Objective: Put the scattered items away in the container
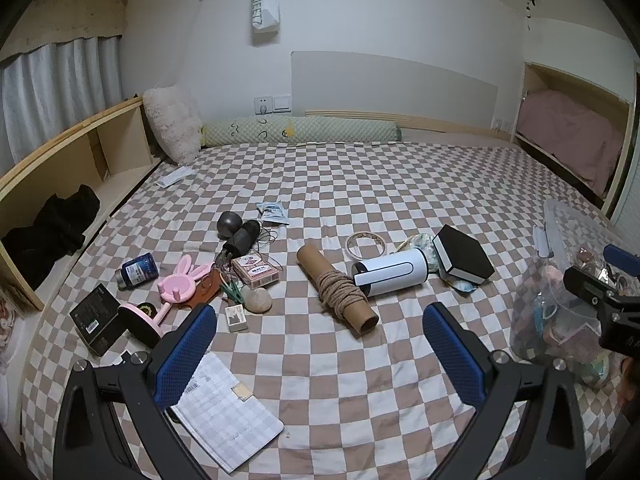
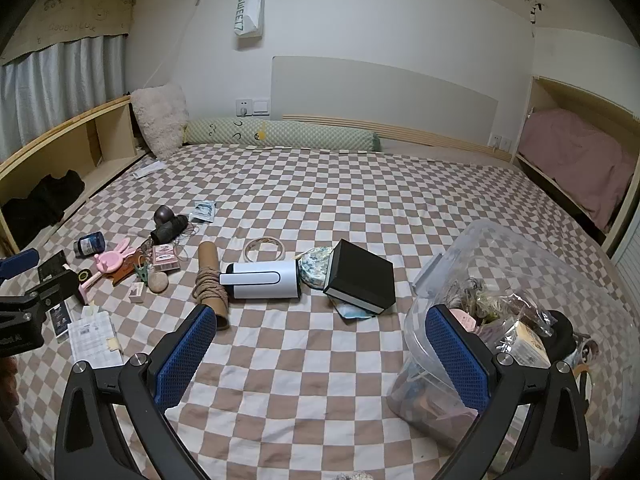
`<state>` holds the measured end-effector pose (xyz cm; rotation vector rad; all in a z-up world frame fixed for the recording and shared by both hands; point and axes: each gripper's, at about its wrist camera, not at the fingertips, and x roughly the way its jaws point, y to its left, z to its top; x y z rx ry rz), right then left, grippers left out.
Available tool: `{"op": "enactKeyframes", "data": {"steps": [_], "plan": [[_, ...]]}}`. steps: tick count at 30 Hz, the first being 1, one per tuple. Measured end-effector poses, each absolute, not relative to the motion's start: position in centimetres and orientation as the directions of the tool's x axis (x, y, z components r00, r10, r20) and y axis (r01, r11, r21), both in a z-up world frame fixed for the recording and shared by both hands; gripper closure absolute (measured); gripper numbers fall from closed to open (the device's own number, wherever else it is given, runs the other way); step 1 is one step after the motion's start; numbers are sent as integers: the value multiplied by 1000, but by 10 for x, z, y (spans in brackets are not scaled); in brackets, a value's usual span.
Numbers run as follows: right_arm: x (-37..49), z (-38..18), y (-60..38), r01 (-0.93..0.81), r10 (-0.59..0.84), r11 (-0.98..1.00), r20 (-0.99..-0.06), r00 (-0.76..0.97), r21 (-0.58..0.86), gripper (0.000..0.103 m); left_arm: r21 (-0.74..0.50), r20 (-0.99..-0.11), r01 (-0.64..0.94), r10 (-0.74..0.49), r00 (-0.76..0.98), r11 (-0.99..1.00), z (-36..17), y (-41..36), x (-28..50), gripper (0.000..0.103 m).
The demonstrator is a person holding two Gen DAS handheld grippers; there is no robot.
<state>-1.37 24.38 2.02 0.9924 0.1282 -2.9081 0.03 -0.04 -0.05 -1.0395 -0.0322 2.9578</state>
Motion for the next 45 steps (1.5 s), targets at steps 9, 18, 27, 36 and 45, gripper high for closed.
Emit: {"op": "enactKeyframes", "data": {"steps": [9,18,27,36,45], "plan": [[-14,19,246,90,-45,-995,-621,-783,-42,0,23,-617,-8,-8,-787,-1000,2,2,0,0],[-15,21,245,93,-45,-995,-627,-778,-45,0,23,-621,-9,-7,-784,-1000,1,8,1,0],[-16,20,243,97,-44,-994,-626,-778,-51,0,15,-627,-16,3,-779,-1000,1,8,-1,0],[-15,19,243,99,-47,-994,-627,-778,-48,0,7,-624,-18,9,-782,-1000,0,4,2,0],[-14,19,244,99,-50,-994,-628,-777,-43,0,-4,-628,-18,17,-778,-1000,0,1,2,0]]}}
